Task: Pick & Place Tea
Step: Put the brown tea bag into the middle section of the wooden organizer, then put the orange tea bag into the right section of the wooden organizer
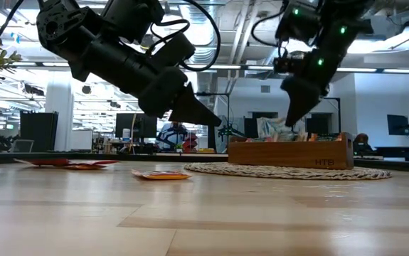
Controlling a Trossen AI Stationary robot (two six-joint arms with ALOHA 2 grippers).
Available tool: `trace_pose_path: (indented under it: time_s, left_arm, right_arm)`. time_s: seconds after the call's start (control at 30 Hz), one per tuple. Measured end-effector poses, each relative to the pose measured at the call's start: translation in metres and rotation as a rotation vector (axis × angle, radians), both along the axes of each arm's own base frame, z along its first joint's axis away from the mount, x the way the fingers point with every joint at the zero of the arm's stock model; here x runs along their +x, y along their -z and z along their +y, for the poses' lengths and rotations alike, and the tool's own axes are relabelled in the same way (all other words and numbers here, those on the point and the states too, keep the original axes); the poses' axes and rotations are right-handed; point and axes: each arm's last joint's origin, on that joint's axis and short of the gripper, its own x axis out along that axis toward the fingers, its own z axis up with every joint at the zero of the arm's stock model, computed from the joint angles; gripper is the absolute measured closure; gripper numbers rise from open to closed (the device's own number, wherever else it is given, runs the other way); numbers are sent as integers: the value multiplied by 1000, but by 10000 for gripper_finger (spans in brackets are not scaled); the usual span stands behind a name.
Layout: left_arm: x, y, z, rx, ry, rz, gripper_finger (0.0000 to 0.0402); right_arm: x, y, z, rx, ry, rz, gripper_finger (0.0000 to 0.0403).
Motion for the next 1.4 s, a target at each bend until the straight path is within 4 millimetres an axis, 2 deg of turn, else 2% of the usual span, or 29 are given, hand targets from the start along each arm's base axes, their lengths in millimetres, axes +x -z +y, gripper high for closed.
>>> trace_pose_path:
  time_s: [0.13,0.27,0.37,0.53,0.67,0.8,0.93,1.07,1.17,1.4]
  left_arm:
    - [0,1,0,1,0,6,232]
    - [-1,1,0,2,0,15,232]
    - [-1,3,0,4,0,30,232]
    - [-3,5,-2,8,5,61,232]
    - [-4,7,-12,51,54,85,232]
    - [-5,6,-28,96,72,136,232]
    - [-4,-2,-42,155,38,350,232]
    - [-7,-11,-45,120,-56,579,232]
    - [-18,-10,-40,126,-150,691,232]
    - [-43,-11,-15,41,-464,831,216]
  right_arm:
    - [-3,-23,3,4,2,-26,231]
    - [-7,-42,17,22,-8,-107,185]
    - [-11,-50,37,38,-82,-146,171]
    - [-16,-52,83,100,-211,-189,170]
    - [-12,-42,125,140,-284,-227,177]
    - [-3,-21,167,107,-356,-274,184]
    - [7,7,196,36,-387,-294,191]
    - [15,32,206,5,-388,-270,201]
    - [20,42,205,-6,-362,-258,212]
    - [25,48,197,5,-329,-231,237]
